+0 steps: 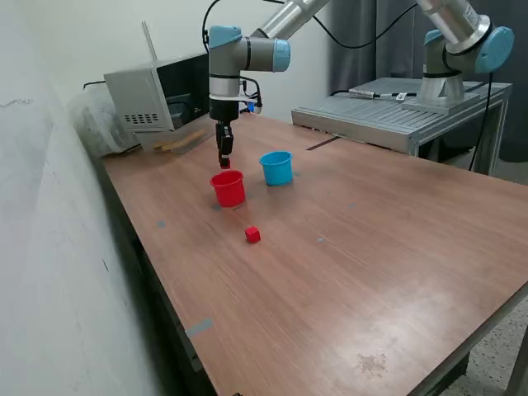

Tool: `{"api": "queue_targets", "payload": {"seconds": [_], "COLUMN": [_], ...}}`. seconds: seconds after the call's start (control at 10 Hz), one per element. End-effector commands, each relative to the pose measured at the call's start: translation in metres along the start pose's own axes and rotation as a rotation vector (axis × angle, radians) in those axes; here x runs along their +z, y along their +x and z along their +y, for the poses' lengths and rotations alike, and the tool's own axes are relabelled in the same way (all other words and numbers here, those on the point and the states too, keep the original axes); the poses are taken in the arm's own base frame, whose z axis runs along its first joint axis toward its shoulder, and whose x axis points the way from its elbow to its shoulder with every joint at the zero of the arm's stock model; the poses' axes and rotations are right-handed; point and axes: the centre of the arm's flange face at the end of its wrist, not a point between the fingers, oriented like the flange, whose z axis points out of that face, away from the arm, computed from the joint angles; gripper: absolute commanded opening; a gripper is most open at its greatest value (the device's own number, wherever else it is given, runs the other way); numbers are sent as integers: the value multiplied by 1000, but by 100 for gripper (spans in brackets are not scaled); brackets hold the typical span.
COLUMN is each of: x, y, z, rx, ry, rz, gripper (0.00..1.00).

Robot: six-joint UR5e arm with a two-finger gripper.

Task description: Place red objects in the red bin, and blue objects in the blue bin.

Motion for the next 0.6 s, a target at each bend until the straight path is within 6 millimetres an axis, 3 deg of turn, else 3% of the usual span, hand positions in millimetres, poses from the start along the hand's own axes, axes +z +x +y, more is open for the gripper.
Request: {"api": "queue_targets", "payload": {"seconds": [0.0, 0.5], "x": [1, 0], "y": [0, 2], "z": [-1, -3], "rx": [0, -7], "ry": [0, 6], "rz": [0, -26], "gripper": [100, 100]}}
